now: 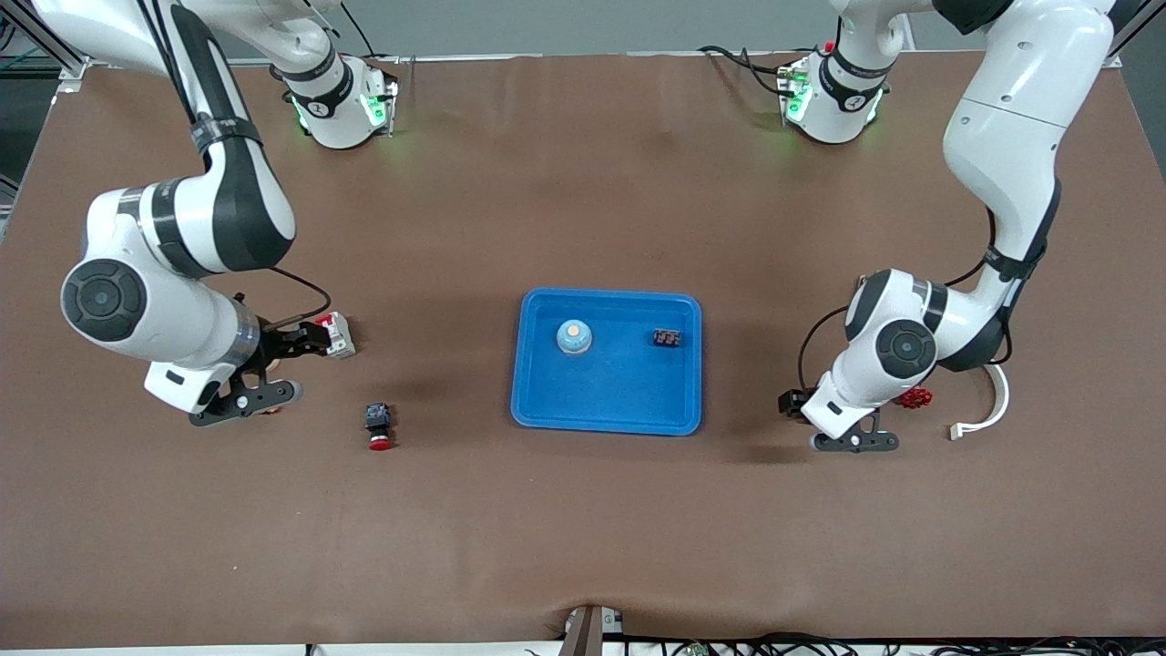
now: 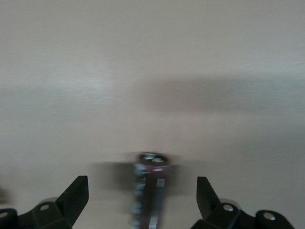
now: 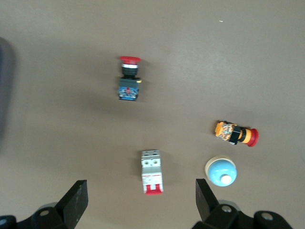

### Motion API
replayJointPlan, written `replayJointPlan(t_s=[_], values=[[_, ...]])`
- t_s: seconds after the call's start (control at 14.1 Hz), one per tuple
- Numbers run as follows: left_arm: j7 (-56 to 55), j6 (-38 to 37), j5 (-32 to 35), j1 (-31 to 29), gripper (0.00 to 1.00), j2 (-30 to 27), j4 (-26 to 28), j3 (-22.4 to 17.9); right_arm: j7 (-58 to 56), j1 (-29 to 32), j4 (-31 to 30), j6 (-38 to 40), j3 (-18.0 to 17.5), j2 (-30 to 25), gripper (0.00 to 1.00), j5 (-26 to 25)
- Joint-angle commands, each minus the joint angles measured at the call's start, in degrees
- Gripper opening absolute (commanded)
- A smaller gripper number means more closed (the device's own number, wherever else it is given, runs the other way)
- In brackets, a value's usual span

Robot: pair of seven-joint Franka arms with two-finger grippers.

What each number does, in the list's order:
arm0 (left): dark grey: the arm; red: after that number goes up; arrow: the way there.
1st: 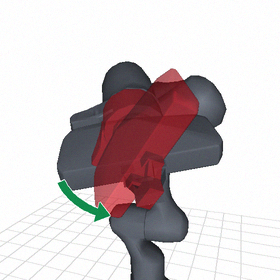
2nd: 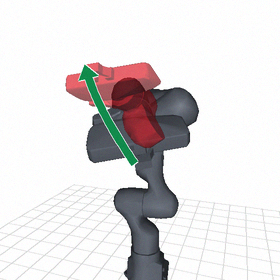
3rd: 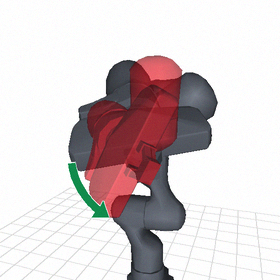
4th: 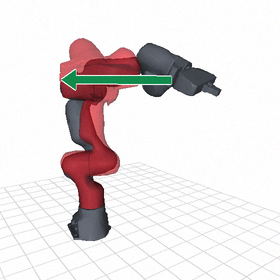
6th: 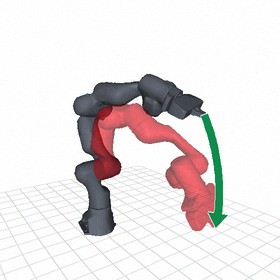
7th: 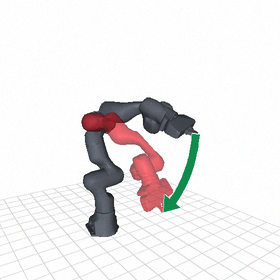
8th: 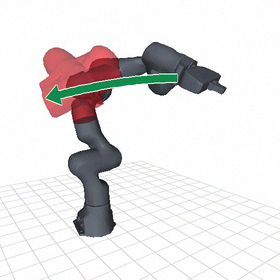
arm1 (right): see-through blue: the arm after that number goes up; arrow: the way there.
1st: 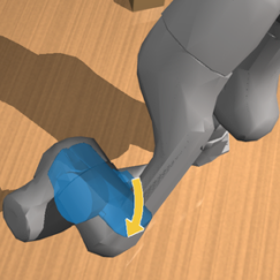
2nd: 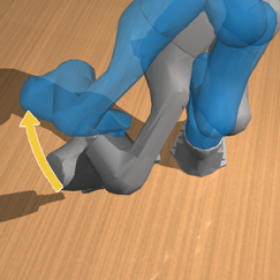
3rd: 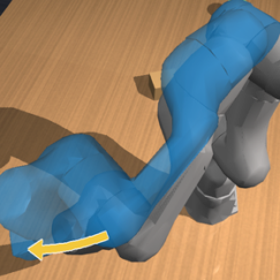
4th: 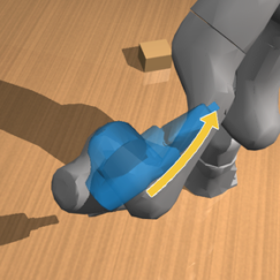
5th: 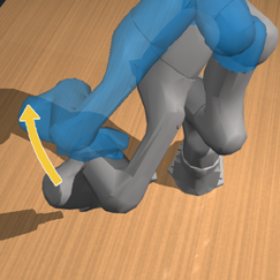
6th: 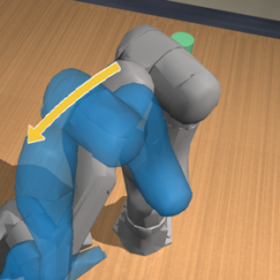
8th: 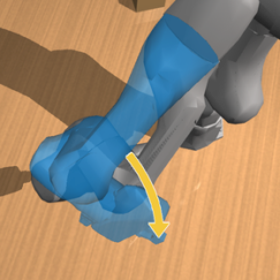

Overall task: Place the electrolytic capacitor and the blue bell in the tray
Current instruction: 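Grasp the capacitor with the left gripper while the right gripper nears the bell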

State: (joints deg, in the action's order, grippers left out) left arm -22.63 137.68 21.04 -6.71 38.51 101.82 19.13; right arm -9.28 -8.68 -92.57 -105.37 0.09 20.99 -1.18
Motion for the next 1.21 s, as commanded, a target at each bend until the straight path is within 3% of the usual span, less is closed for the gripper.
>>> replayJointPlan(t_s=[0.0, 0.57, 1.13], values=[[2.4, 1.3, 0.9, -2.5, 1.0, -3.5, 4.2, 0.6, -5.4, 4.4, -4.4, -2.6, -1.1, -2.6, 1.0, -1.1], [1.4, 4.6, 0.8, -2.6, 1.0, -3.2, 4.6, 1.1, -19.4, 14.9, -13.7, -14.0, -1.1, -3.1, 1.0, -0.9], [0.6, 11.9, 0.6, -2.5, 1.0, -2.2, 7.9, 1.1, -23.5, 19.0, -21.1, -23.1, -1.2, -2.9, 1.0, -0.6]])
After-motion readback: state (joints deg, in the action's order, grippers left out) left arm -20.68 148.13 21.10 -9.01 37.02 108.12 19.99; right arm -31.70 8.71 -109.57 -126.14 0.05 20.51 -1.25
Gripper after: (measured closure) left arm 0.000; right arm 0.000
